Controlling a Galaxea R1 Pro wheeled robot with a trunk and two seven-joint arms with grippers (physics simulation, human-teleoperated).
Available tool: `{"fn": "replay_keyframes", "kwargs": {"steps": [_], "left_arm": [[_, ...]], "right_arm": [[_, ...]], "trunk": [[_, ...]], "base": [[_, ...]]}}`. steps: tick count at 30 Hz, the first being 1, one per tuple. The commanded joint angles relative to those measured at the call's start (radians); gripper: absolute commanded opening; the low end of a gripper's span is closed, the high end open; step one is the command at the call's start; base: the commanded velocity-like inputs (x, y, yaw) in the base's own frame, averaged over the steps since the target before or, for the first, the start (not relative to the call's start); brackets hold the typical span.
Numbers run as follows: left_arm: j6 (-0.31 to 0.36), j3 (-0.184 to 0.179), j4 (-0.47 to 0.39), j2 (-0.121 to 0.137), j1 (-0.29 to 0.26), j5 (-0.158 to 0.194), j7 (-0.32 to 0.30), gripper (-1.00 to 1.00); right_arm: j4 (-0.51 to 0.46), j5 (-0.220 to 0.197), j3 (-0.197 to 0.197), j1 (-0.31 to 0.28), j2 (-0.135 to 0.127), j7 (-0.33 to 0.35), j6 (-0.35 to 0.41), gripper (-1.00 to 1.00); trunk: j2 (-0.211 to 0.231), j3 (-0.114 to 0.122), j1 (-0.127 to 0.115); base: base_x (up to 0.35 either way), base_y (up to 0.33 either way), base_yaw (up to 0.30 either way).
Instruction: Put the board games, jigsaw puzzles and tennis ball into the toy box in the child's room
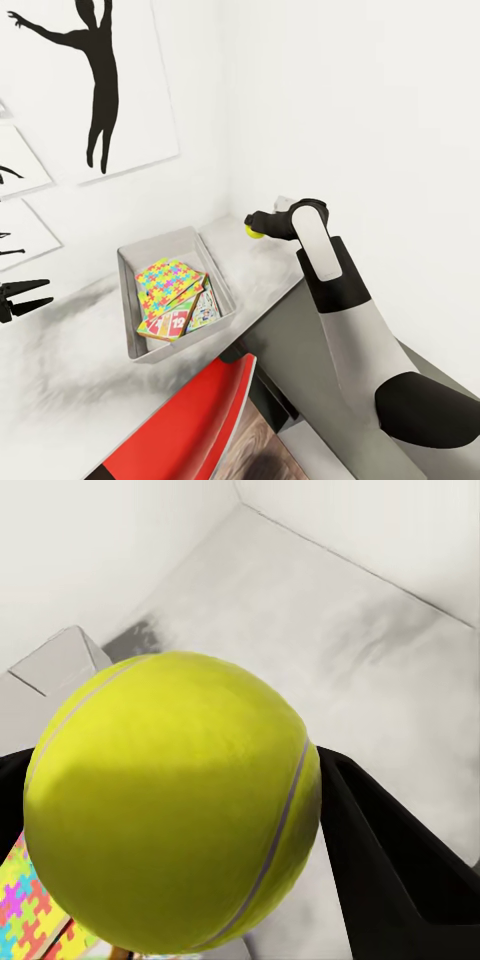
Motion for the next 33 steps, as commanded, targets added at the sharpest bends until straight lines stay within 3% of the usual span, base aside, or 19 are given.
{"fn": "replay_keyframes", "kwargs": {"steps": [1, 33], "left_arm": [[0.007, 0.000, 0.000, 0.000, -0.001, 0.001, -0.002, 1.00], [0.006, -0.004, 0.000, -0.001, -0.001, 0.001, -0.002, 1.00]], "right_arm": [[0.000, -0.011, 0.001, -0.001, 0.000, -0.012, 0.001, -1.00], [0.013, -0.010, 0.001, -0.002, 0.000, -0.012, -0.001, -1.00]], "trunk": [[-0.002, 0.000, 0.001], [-0.002, 0.044, 0.001]], "base": [[-0.005, 0.000, 0.035], [-0.010, 0.000, 0.182]]}}
